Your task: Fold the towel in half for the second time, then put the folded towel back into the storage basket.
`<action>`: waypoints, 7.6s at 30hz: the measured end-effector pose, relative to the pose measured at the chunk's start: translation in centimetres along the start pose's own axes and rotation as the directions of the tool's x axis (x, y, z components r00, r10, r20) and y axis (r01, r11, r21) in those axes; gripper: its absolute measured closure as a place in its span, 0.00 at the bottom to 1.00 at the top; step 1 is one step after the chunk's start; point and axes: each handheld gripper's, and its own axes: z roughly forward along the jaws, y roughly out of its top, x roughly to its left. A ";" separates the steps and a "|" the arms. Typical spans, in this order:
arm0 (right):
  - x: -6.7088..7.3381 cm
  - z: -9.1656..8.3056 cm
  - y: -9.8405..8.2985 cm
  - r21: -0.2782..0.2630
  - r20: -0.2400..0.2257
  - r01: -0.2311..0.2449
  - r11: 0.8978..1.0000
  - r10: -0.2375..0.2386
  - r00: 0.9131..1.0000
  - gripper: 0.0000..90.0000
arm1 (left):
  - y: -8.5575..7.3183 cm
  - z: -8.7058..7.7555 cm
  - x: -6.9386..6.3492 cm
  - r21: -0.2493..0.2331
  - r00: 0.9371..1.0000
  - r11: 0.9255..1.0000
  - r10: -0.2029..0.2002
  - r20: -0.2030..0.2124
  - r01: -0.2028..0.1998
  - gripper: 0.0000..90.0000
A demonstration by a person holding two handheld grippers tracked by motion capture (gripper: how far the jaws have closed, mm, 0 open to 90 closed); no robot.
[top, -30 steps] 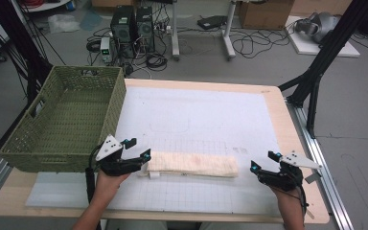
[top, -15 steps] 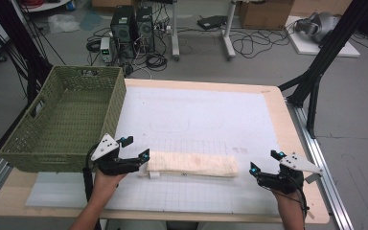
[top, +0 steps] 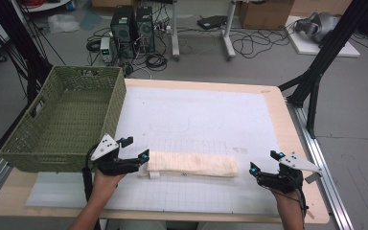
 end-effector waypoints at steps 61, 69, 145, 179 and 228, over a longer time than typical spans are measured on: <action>0.7 1.4 -0.7 0.079 -0.049 0.022 0.997 -0.018 0.999 0.12 | -2.4 3.5 -1.0 0.375 0.999 0.926 -0.039 0.000 0.036 0.45; 0.8 1.5 -0.7 0.086 -0.055 0.023 0.996 -0.019 0.998 0.12 | -2.2 3.5 -1.5 0.408 0.998 0.911 0.057 -0.006 -0.050 0.54; 5.2 4.3 0.8 0.212 -0.162 0.102 0.972 -0.068 0.984 0.88 | -0.4 2.2 -2.1 0.261 0.996 0.963 0.044 0.079 -0.063 0.90; 5.9 6.0 10.3 0.098 -0.218 0.152 0.983 -0.128 0.968 0.86 | 7.9 -4.0 -1.5 0.085 0.988 0.984 0.155 0.017 -0.156 0.90; 21.8 21.1 24.4 -0.044 -0.419 0.373 0.927 -0.356 0.835 0.87 | 9.1 -19.6 10.3 0.006 0.934 0.998 0.059 -0.352 -0.061 0.90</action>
